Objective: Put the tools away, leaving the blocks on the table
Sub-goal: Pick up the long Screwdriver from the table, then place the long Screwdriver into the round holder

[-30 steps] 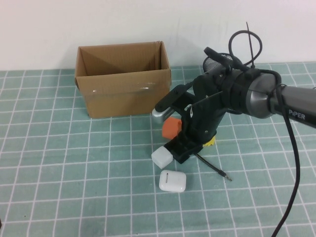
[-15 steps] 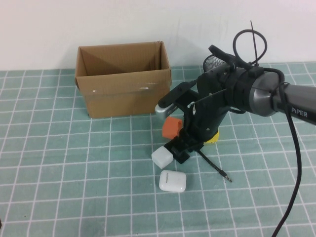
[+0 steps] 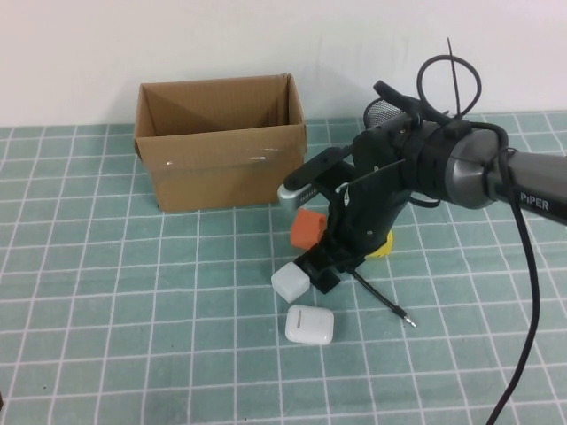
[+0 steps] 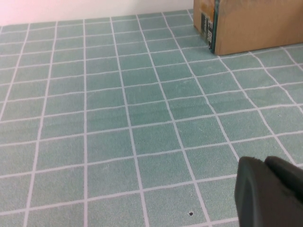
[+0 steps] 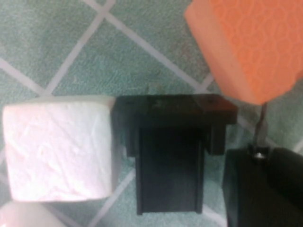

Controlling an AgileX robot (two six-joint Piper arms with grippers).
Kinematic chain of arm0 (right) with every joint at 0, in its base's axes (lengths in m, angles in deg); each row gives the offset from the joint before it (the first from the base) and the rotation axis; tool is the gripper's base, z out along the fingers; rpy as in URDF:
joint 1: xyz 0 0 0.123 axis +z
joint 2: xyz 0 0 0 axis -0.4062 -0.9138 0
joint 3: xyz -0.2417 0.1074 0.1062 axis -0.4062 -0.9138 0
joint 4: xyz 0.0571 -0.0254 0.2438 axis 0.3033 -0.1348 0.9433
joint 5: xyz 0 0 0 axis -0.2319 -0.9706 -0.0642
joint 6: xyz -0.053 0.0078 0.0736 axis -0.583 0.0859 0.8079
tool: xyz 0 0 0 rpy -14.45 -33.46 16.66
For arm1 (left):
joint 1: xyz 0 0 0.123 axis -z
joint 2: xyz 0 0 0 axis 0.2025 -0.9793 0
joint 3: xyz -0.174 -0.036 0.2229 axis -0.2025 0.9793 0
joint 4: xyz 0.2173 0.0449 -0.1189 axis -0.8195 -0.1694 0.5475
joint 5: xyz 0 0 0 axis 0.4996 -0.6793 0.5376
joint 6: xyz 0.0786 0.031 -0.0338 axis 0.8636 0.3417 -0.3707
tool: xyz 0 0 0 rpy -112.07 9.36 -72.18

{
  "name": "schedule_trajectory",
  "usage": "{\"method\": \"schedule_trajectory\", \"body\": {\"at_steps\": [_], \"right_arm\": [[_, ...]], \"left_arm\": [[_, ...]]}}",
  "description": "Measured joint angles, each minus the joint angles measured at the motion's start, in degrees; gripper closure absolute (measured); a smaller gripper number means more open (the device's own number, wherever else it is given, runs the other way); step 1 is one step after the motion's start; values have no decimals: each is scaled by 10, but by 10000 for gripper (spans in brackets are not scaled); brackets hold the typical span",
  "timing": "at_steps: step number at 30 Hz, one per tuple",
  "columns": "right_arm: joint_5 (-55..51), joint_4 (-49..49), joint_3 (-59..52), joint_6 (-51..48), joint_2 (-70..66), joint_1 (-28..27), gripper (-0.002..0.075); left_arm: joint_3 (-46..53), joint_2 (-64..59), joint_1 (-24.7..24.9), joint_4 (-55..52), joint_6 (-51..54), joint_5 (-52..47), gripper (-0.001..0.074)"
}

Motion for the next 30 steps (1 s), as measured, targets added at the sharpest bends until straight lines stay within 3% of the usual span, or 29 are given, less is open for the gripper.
{"method": "schedule_trajectory", "body": {"at_steps": [5, 9, 12, 16, 22, 27, 30], "right_arm": [[26, -7, -32, 13, 94, 0, 729], [120, -45, -107, 41, 192, -1, 729], [237, -52, -182, 55, 257, -23, 729], [466, -24, -268, 55, 304, -64, 729], [782, -6, -333, 62, 288, -92, 729], [937, 9, -330, 58, 236, -97, 729], [959, 16, -311, 58, 200, -109, 729]], "left_arm": [[0, 0, 0, 0, 0, 0, 739], [0, 0, 0, -1, 0, 0, 739], [0, 0, 0, -1, 0, 0, 739], [0, 0, 0, -1, 0, 0, 739], [0, 0, 0, -1, 0, 0, 739], [0, 0, 0, -1, 0, 0, 739], [0, 0, 0, -1, 0, 0, 739]]}}
